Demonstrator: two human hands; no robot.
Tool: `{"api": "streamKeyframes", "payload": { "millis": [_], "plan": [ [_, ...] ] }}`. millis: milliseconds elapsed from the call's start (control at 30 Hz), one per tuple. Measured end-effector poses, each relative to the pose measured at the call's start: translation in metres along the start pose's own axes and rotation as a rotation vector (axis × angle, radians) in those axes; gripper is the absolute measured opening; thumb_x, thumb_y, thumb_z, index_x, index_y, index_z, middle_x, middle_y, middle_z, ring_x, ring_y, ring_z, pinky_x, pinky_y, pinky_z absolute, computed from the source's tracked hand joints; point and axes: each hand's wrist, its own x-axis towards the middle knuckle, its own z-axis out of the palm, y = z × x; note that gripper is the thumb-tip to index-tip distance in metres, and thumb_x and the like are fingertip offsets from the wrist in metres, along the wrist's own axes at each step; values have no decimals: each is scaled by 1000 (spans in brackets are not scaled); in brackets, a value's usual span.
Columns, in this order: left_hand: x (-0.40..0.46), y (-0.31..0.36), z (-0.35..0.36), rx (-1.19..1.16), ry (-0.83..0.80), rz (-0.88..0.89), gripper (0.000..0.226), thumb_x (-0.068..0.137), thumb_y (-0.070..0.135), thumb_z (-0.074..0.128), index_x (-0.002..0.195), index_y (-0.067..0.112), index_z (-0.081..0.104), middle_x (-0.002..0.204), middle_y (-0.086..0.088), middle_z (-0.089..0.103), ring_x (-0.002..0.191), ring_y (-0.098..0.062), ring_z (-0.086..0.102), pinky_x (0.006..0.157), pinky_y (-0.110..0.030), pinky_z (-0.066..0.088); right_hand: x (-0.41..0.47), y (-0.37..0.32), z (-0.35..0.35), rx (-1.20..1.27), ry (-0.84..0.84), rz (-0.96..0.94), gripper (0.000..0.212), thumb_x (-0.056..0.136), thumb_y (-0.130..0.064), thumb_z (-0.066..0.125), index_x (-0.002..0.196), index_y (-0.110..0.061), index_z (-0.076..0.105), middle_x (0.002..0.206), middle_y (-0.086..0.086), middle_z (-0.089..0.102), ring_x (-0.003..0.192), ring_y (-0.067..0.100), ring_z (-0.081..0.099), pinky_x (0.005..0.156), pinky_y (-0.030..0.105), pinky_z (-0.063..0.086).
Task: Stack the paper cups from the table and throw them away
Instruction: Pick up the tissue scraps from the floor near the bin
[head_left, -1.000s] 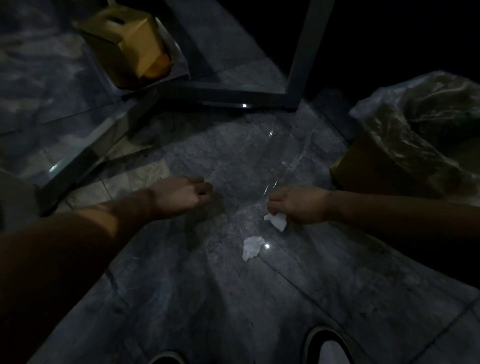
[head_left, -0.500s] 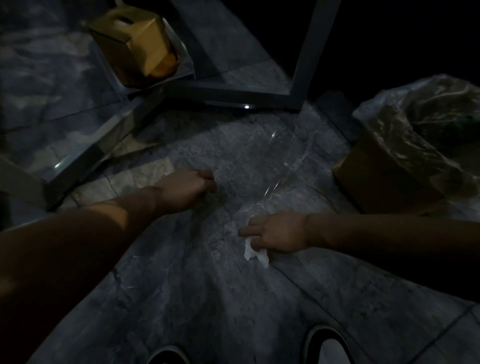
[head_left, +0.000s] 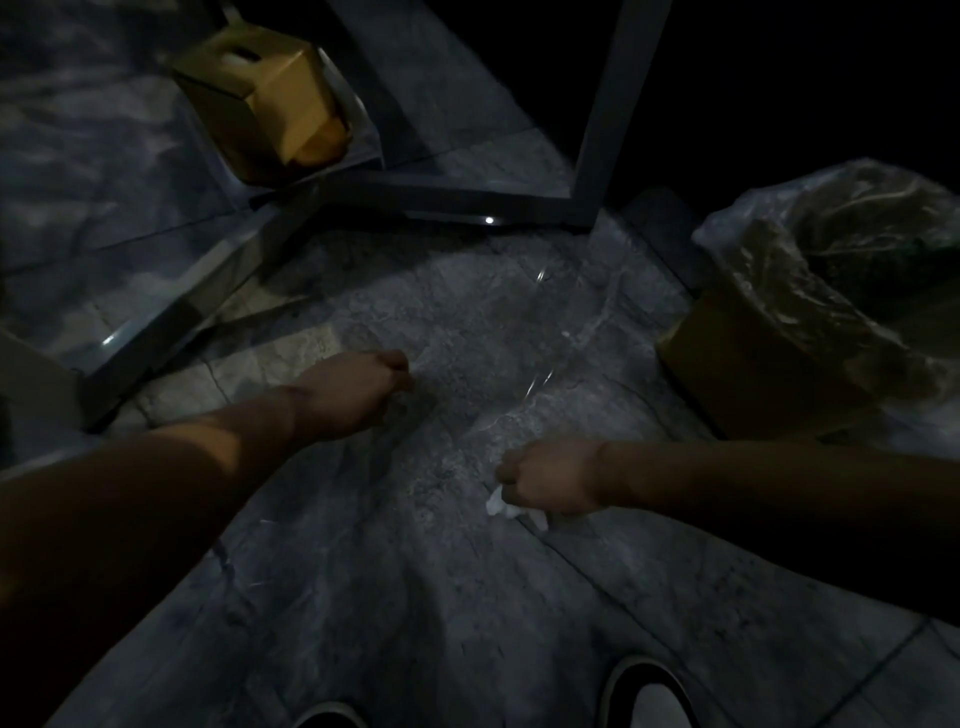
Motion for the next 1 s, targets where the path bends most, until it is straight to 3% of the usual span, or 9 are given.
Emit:
{"api": "streamKeyframes", "payload": {
  "millis": [233, 400, 467, 533, 633, 767, 900, 1000],
  "plan": [
    [2, -1, 1, 5, 35, -3, 40, 88, 7, 51, 124, 18, 64, 129, -4, 58, 106, -28, 65, 83, -32, 49, -15, 9, -6, 38, 99, 47, 32, 98, -16, 48, 126, -3, 55, 125, 17, 59, 117, 33, 54, 93, 39, 46],
    [8, -2, -3, -109, 102, -44, 33, 89, 6, 56, 118, 17, 67, 124, -6, 63, 105, -28, 66, 86, -34, 49, -23, 23, -8, -3, 215, 48, 35, 96, -39, 38, 111, -19, 62, 108, 1, 72, 104, 6, 60, 97, 28, 45],
    [12, 0, -8, -159, 148, -29, 29, 88, 7, 59, 113, 16, 70, 117, -8, 66, 101, -27, 67, 86, -34, 50, -30, 27, -16, 73, 238, 130, 34, 93, -33, 49, 123, -18, 57, 117, 2, 68, 110, 10, 56, 96, 25, 42],
    [17, 4, -16, -175, 195, -18, 27, 88, 8, 59, 112, 12, 70, 114, -11, 69, 101, -30, 68, 88, -36, 52, -42, 33, -26, 148, 264, 214, 41, 92, -21, 57, 132, -14, 52, 126, 6, 59, 118, 21, 50, 95, 32, 43],
    [29, 14, -33, -207, 288, 9, 26, 86, 9, 60, 110, 4, 70, 109, -17, 72, 98, -34, 69, 88, -38, 53, -60, 45, -48, 228, 438, 336, 34, 91, -17, 58, 124, -9, 56, 119, 12, 58, 110, 29, 55, 90, 42, 49],
    [49, 36, -61, -260, 416, -6, 22, 87, 13, 67, 108, 8, 69, 95, -11, 75, 87, -27, 71, 74, -23, 43, -94, 57, -69, 316, 619, 477, 27, 88, -21, 56, 111, -9, 62, 107, 11, 60, 99, 26, 58, 82, 36, 49],
    [66, 56, -85, -381, 504, 7, 10, 88, 22, 67, 94, 15, 70, 83, -1, 75, 76, -13, 70, 67, -26, 49, -125, 61, -78, 336, 798, 577, 27, 85, -15, 52, 108, -9, 65, 105, 9, 65, 98, 25, 60, 85, 40, 51],
    [78, 75, -97, -516, 562, -48, 7, 85, 23, 72, 88, 16, 72, 79, 3, 75, 71, -5, 68, 69, -25, 54, -153, 64, -84, 299, 897, 681, 22, 89, -8, 58, 110, -8, 65, 107, 9, 64, 100, 22, 59, 84, 31, 46]
  ]
}}
